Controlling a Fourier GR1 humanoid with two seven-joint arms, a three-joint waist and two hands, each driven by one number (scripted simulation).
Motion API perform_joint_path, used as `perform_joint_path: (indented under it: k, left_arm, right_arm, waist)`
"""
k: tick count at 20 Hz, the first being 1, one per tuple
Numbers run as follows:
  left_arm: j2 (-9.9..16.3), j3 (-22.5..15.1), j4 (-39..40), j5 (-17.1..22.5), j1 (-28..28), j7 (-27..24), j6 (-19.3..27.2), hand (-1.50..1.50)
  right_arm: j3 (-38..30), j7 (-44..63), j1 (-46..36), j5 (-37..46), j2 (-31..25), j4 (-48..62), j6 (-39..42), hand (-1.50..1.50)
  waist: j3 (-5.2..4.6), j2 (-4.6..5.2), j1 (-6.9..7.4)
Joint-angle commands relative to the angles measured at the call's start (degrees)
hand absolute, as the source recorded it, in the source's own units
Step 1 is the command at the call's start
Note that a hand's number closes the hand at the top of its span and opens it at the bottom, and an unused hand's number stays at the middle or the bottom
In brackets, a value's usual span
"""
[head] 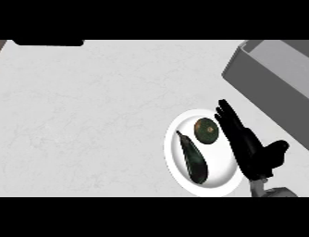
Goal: Pick the squash from the plate and place it in the cardboard box
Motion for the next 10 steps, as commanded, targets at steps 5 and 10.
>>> perform_joint_path:
  k: [5,10]
  left_arm:
    - [-2.3,-8.8,0.9,1.3,1.4,-4.9,-10.8,0.00]
    - [-4.8,-14.1,1.6,2.2,2.0,-6.8,-16.5,0.00]
  right_arm:
    - [-14.4,-7.8,-12.3,0.1,-12.2,-12.1,4.6,-1.50]
    - [-19.6,-18.0,-8.9,8.0,-23.4,-3.3,9.9,-1.50]
  waist:
    - [1.15,-1.21,-3.07]
    - [1.36,-0.57,-0.91]
